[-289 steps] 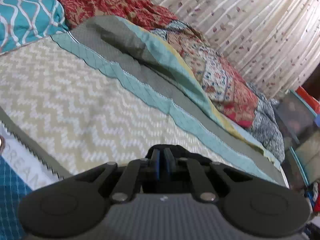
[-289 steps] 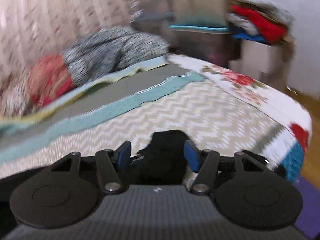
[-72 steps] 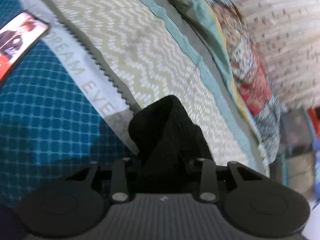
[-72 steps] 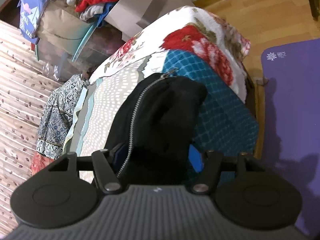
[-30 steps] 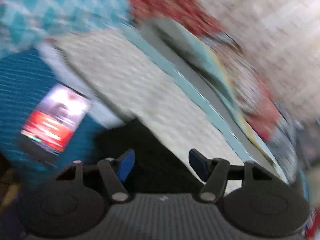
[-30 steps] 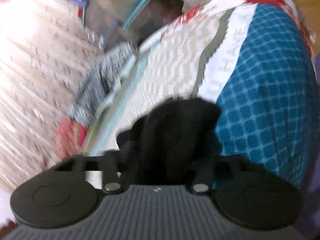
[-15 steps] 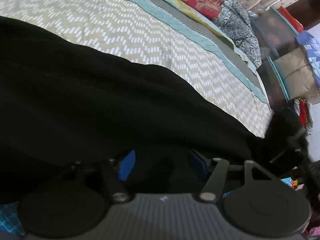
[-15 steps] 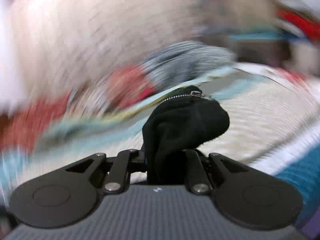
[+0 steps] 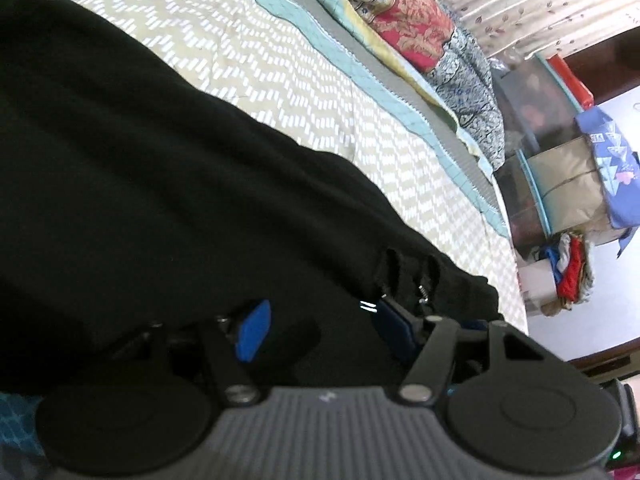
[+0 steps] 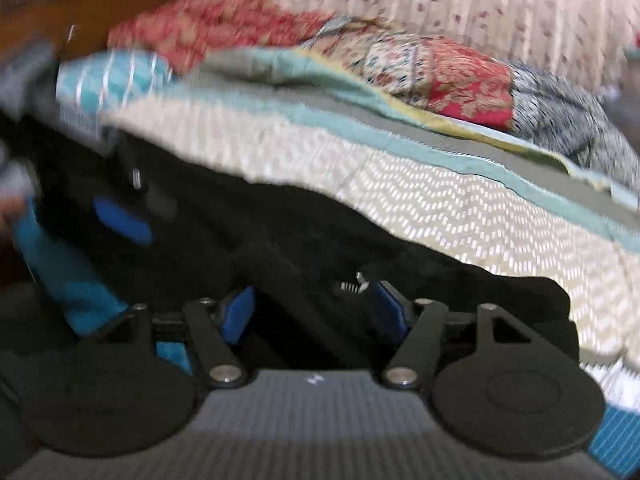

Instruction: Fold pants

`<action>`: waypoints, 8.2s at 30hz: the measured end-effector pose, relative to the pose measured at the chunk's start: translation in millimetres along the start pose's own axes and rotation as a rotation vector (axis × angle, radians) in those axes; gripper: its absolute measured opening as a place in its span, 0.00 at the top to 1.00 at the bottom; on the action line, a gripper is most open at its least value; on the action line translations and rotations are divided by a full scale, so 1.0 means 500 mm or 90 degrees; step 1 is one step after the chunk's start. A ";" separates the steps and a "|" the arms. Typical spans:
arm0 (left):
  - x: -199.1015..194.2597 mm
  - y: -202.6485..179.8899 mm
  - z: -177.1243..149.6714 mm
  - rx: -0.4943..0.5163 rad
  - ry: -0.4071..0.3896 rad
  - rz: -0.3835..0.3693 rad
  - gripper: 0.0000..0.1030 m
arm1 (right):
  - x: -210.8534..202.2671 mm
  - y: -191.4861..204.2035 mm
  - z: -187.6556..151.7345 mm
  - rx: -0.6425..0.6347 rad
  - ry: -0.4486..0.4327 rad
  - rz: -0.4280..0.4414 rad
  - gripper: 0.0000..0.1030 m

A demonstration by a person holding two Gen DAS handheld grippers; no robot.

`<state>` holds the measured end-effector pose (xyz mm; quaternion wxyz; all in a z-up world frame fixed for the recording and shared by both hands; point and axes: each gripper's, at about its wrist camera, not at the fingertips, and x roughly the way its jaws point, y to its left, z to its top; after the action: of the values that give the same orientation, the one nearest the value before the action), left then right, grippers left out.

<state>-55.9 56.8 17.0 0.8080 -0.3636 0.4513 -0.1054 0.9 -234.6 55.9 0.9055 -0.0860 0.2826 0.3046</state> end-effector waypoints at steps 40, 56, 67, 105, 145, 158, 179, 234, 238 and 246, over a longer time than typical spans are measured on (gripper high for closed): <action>0.003 -0.203 0.102 0.250 -0.048 -0.040 0.39 | -0.146 -0.208 -0.135 0.353 -0.089 -0.211 0.65; 0.444 -0.495 -0.004 0.416 0.236 -0.038 0.45 | -0.101 -0.184 -0.168 0.160 -0.052 -0.160 0.70; 0.432 -0.585 0.019 0.380 0.158 -0.066 0.93 | -0.174 -0.167 -0.134 0.137 -0.142 -0.173 0.96; 0.272 -0.494 0.035 0.256 0.076 -0.093 0.94 | -0.063 -0.308 -0.006 0.095 -0.023 0.062 0.86; 0.289 -0.565 0.119 0.266 0.024 -0.101 0.98 | -0.137 -0.158 -0.034 -0.054 0.007 0.037 0.93; 0.314 -0.588 0.082 0.311 0.051 -0.096 0.97 | -0.192 -0.280 -0.219 0.409 -0.057 -0.240 0.93; 0.116 -0.211 0.067 0.092 0.007 0.023 0.63 | 0.011 -0.258 0.017 0.321 0.020 -0.066 0.83; 0.057 -0.210 0.100 0.088 -0.056 -0.012 0.21 | -0.082 -0.421 0.057 0.331 -0.012 -0.304 0.35; 0.139 -0.254 0.069 0.116 0.018 -0.011 0.22 | -0.010 -0.562 0.022 0.430 0.157 -0.324 0.33; 0.156 -0.253 0.066 0.110 0.041 0.003 0.22 | -0.109 -0.545 0.058 0.466 -0.036 -0.241 0.97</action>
<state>35.2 -56.2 63.4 0.8219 -0.2878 0.4670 -0.1537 142.5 -470.4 106.2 0.9237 0.1995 0.3268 0.0141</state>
